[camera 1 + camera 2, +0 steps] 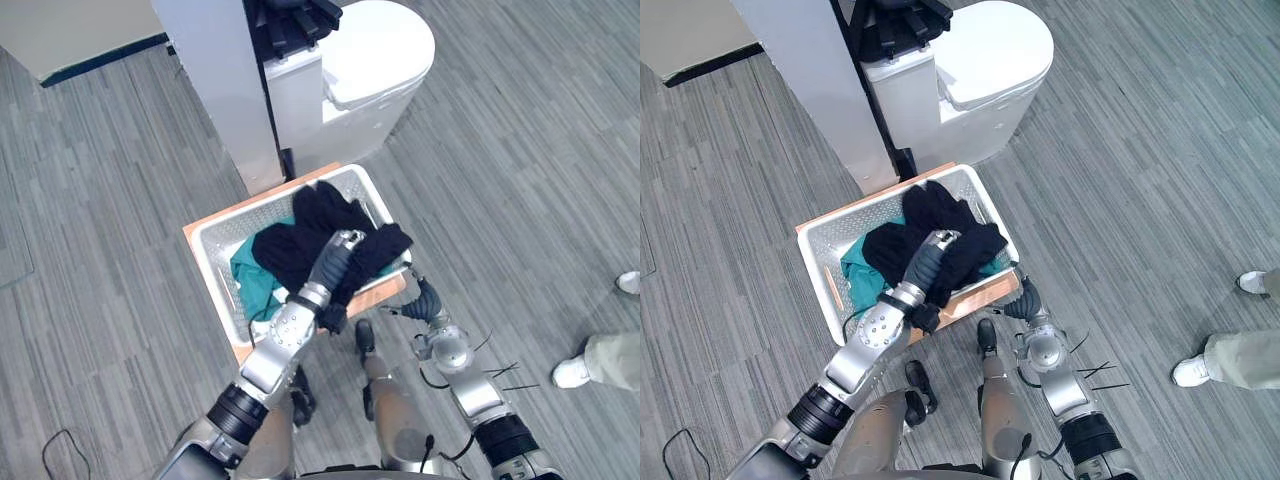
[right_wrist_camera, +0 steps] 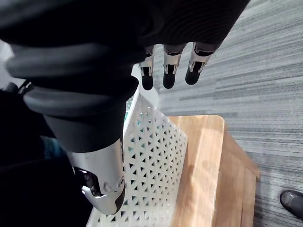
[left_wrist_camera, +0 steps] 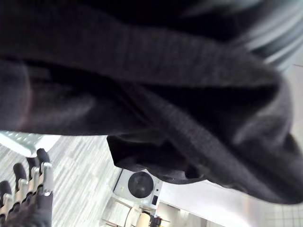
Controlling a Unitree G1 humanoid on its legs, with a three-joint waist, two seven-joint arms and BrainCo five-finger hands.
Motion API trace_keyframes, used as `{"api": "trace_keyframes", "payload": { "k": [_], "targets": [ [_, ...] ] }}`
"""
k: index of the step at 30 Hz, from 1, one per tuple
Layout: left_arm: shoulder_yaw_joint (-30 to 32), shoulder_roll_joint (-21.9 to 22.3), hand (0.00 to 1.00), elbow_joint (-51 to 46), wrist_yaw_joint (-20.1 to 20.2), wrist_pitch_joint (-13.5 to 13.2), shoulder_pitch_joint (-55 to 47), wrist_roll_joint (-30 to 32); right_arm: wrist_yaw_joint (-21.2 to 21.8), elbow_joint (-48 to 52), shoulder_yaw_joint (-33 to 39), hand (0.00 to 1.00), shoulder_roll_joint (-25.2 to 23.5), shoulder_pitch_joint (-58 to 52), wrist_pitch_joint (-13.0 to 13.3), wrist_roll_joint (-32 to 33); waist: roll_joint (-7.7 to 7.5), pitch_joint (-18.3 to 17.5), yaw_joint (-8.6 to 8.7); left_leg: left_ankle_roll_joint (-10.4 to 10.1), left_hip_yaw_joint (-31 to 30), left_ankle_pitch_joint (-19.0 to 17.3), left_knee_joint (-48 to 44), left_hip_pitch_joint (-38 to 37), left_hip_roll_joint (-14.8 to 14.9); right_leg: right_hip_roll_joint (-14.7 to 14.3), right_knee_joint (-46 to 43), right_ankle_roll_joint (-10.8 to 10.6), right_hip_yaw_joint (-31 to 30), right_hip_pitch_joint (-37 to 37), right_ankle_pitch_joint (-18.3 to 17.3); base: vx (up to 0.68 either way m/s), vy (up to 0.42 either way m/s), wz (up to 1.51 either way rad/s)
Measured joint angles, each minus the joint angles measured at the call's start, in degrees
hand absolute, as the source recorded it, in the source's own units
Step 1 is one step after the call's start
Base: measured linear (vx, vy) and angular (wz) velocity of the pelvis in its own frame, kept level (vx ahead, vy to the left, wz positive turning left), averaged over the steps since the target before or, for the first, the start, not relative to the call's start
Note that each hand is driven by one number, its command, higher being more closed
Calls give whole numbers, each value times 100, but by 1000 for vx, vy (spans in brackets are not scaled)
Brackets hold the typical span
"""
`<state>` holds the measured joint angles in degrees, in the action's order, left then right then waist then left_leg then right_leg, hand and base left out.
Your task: Tidy the bed and pick cloth on bed and put in laundry
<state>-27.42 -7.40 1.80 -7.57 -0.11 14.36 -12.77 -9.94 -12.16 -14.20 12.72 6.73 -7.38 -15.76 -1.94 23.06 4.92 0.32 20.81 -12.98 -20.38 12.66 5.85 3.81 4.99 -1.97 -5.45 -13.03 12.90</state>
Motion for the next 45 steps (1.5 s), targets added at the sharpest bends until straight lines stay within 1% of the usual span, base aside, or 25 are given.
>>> {"api": "trace_keyframes", "payload": {
  "k": [1,3,4,5,7,8,9,12,14,16,18,20,26,29,31,32,34,35,36,37,39,40,43,44,45],
  "targets": [
    [94,27,100,3,-286,1,31,135,-2,0,2,0,6,9,1,2,1,-1,9,-28,-22,-17,-72,64,54,-42,2,-6,19,-26,-6,-66,-90,1],
    [261,51,100,72,-505,-10,81,227,-2,0,-2,0,4,8,7,2,2,0,-5,-57,-21,-37,-173,119,125,-80,11,-7,34,-36,-6,-47,-64,-1],
    [444,61,100,240,-681,-16,176,243,-3,0,-4,0,-1,0,22,3,2,0,-24,-64,-32,-41,-225,153,160,-103,13,-7,49,-41,-5,-40,-48,1],
    [538,62,100,354,-771,-16,256,244,-5,0,-4,0,-1,-1,23,3,2,0,-31,-64,-32,-44,-240,171,173,-109,13,-7,59,-49,-5,-51,-51,2],
    [1021,21,100,827,-1100,-18,640,250,-18,1,7,0,-3,2,34,14,2,0,-72,-57,-53,-44,-293,263,185,-114,12,-19,80,-112,13,-61,-39,4],
    [1214,-13,0,970,-1223,-19,781,263,-22,0,7,0,-6,1,48,50,2,1,-82,-46,-65,-44,-317,300,188,-112,15,-40,90,-133,31,-54,-22,5],
    [1367,-76,0,1082,-1367,-19,904,300,-28,0,8,0,-15,2,53,63,6,6,-80,-30,-86,-57,-362,330,199,-115,18,-87,107,-135,64,-30,-6,4],
    [1698,-339,0,1573,-1656,-18,1345,432,-49,-1,16,0,-53,-37,53,149,5,10,-84,-6,-157,-80,-410,388,202,-112,16,-101,186,-134,91,-24,4,10],
    [1775,-526,0,1855,-1681,-3,1557,455,-127,-1,18,0,-53,-71,53,168,-1,13,-85,0,-196,-83,-418,417,195,-105,17,-100,220,-135,94,-17,15,10],
    [1843,-594,0,1996,-1622,32,1592,455,-146,-1,22,0,-52,-73,55,170,-1,14,-96,9,-200,-90,-417,420,192,-103,18,-100,223,-135,94,-5,7,2],
    [1852,-629,0,2126,-1529,33,1589,461,-166,-19,32,0,-50,-63,55,179,-5,18,-113,9,-208,-93,-408,420,187,-102,18,-99,227,-135,94,0,0,0],
    [1826,-620,0,2130,-1354,34,1524,508,-169,-46,39,0,-46,-25,57,177,-4,28,-113,9,-209,-93,-397,415,179,-96,18,-99,226,-134,94,0,0,0],
    [1759,-454,0,2089,-902,-37,1098,643,-112,-67,71,0,-40,36,63,178,7,35,-111,7,-179,-91,-318,268,164,-94,34,-82,196,-26,81,-5,0,-1],
    [1652,-444,0,1777,-745,-63,589,631,-74,-69,190,0,-35,-24,73,179,8,34,-138,-14,-166,-77,-132,31,120,-87,38,-10,194,143,23,-2,-2,1],
    [1654,-440,0,1539,-625,-87,307,620,28,-70,309,0,-8,-111,79,179,10,31,-193,-43,-160,-67,-16,-84,102,-86,45,42,195,241,-40,0,0,0],
    [1659,-440,0,1319,-540,-109,83,617,65,-109,342,0,30,-171,93,180,15,20,-263,-72,-155,-50,70,-191,93,-90,58,44,198,321,-58,27,-16,5],
    [1697,-440,0,1017,-412,-183,-305,538,176,-278,476,0,16,-292,164,223,25,-19,-289,-116,-178,-9,226,-369,71,-94,58,20,228,441,-122,38,-20,11],
    [1726,-433,0,946,-285,-232,-565,396,258,-369,563,0,18,-354,230,229,74,-109,-320,-161,-226,29,358,-490,40,-86,57,-19,298,526,-144,70,-23,16],
    [1821,-388,0,945,-141,-238,-849,277,296,-530,639,0,6,-453,253,237,120,-303,-320,-158,-262,117,516,-625,8,-83,57,-24,349,563,-155,87,-23,17],
    [1882,-351,0,942,-88,-238,-986,205,318,-600,682,0,7,-494,258,246,155,-401,-325,-161,-274,139,594,-681,3,-85,57,-25,377,590,-155,111,-12,12],
    [2081,-235,0,913,30,-245,-1449,84,414,-931,890,0,0,-621,257,331,299,-688,-386,-201,-328,198,856,-933,-10,-106,56,-49,482,792,-180,116,5,22],
    [2272,-184,0,854,133,-243,-1807,-140,467,-1227,997,0,-10,-713,253,407,342,-946,-434,-212,-377,227,1027,-1097,-42,-95,56,-65,574,920,-292,119,10,26],
    [2684,-145,0,873,261,-244,-2366,-629,480,-1771,1254,0,-82,-773,293,511,389,-1286,-480,-216,-519,281,1237,-1318,-92,-66,39,-92,741,1113,-454,85,2,27],
    [2786,-120,0,929,263,-247,-2468,-710,468,-1899,1339,0,-112,-772,333,576,398,-1338,-511,-212,-529,299,1273,-1362,-95,-66,34,-95,771,1138,-461,54,-2,26],
    [2962,-82,0,1106,259,-270,-2587,-872,424,-2173,1483,0,-135,-776,416,718,402,-1433,-583,-217,-572,328,1357,-1425,-114,-56,32,-107,849,1196,-506,30,-13,34]
  ]
}}
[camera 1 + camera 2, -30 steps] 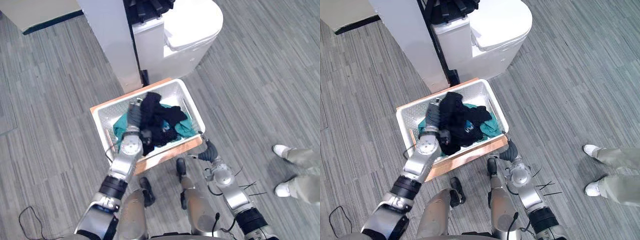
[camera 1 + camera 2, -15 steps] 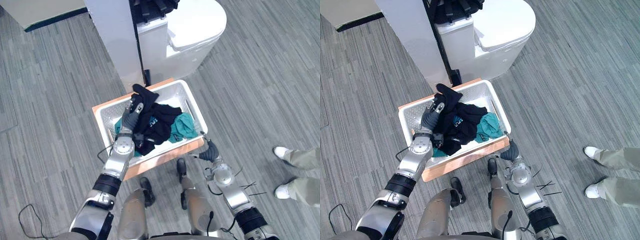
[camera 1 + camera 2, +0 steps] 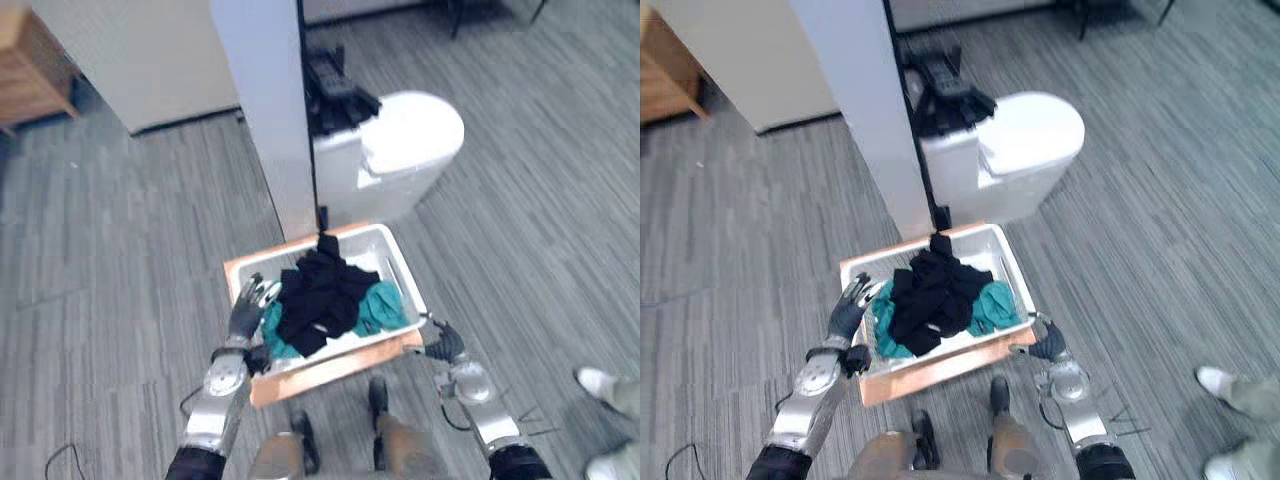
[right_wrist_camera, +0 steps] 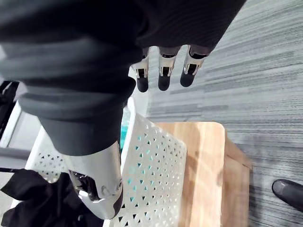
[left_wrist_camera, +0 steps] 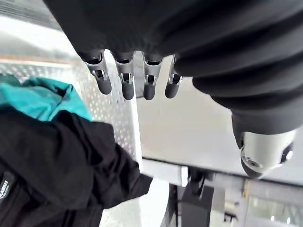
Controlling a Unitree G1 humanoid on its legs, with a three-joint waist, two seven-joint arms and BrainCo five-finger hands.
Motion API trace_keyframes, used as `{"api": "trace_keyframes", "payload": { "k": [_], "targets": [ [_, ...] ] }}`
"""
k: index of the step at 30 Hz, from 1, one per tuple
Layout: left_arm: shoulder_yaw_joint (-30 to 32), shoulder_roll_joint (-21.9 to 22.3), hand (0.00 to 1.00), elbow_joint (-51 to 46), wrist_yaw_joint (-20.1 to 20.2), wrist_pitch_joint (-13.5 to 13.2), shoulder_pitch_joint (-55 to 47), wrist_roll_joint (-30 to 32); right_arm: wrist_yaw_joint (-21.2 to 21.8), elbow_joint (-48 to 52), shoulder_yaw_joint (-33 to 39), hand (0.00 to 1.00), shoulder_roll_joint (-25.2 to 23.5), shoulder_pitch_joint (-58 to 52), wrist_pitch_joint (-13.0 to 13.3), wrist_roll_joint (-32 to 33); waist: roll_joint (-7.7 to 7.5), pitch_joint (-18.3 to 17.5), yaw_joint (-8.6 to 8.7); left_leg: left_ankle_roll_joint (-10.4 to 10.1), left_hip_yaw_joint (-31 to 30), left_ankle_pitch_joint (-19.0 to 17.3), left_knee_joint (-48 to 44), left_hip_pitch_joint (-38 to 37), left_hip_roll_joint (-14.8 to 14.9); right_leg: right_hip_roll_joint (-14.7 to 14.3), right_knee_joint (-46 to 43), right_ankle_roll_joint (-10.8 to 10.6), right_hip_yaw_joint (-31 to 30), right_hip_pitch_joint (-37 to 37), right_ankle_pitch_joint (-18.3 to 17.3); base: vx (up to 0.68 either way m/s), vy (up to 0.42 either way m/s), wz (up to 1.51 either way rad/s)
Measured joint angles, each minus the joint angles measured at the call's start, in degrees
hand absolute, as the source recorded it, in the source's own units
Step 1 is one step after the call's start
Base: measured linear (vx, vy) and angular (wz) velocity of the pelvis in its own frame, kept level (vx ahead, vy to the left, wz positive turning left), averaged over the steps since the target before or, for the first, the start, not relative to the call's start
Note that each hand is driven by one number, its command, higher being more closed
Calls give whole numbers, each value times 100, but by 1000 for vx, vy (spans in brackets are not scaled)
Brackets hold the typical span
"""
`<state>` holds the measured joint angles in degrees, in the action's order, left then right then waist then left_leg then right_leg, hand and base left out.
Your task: Tidy the bed and pick cloth on bed and put in laundry
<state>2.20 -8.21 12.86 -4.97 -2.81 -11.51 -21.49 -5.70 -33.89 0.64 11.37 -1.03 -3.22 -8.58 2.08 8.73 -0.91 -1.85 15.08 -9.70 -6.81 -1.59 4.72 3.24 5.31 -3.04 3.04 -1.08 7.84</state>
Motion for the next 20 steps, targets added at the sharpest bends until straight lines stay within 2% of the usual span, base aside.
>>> {"api": "trace_keyframes", "payload": {
  "k": [4,6,9,11,16,18,20],
  "targets": [
    [448,38,0,985,-39,-146,-257,-533,-167,-1047,614,0,-96,280,290,263,-52,-127,-73,7,-174,184,306,-267,-97,80,3,-18,234,232,-116,7,-2,31],
    [596,99,0,1436,-59,-228,-365,-600,-242,-1467,856,0,-108,301,305,378,-73,-142,-164,15,-238,255,422,-355,-133,95,6,-44,323,308,-138,-33,-9,18],
    [646,152,0,2105,-28,-255,-517,-607,-427,-1868,1141,0,-210,197,302,583,-101,-186,-162,20,-276,372,640,-497,-187,149,15,-67,379,377,-180,-37,-9,13],
    [650,176,0,2501,-8,-253,-563,-603,-501,-1931,1320,0,-308,44,296,706,-138,-268,-157,18,-261,437,757,-545,-196,148,27,-70,381,378,-182,-38,-4,-3],
    [691,392,0,3256,94,-249,-587,-471,-1135,-1932,1783,0,-584,-122,298,889,-281,-406,-143,-47,-211,569,1079,-742,-196,121,31,-71,377,410,-188,-56,-22,-3],
    [692,484,0,3484,159,-246,-582,-358,-1513,-1929,1933,0,-695,-193,361,967,-332,-439,-155,-50,-146,569,1105,-774,-185,110,32,-70,349,413,-193,-64,-22,-10],
    [724,550,0,3573,223,-249,-583,-362,-1600,-1921,1991,0,-730,-246,450,966,-325,-445,-156,-68,-79,575,1169,-838,-181,101,33,-72,323,427,-200,-31,-11,-10]
  ]
}}
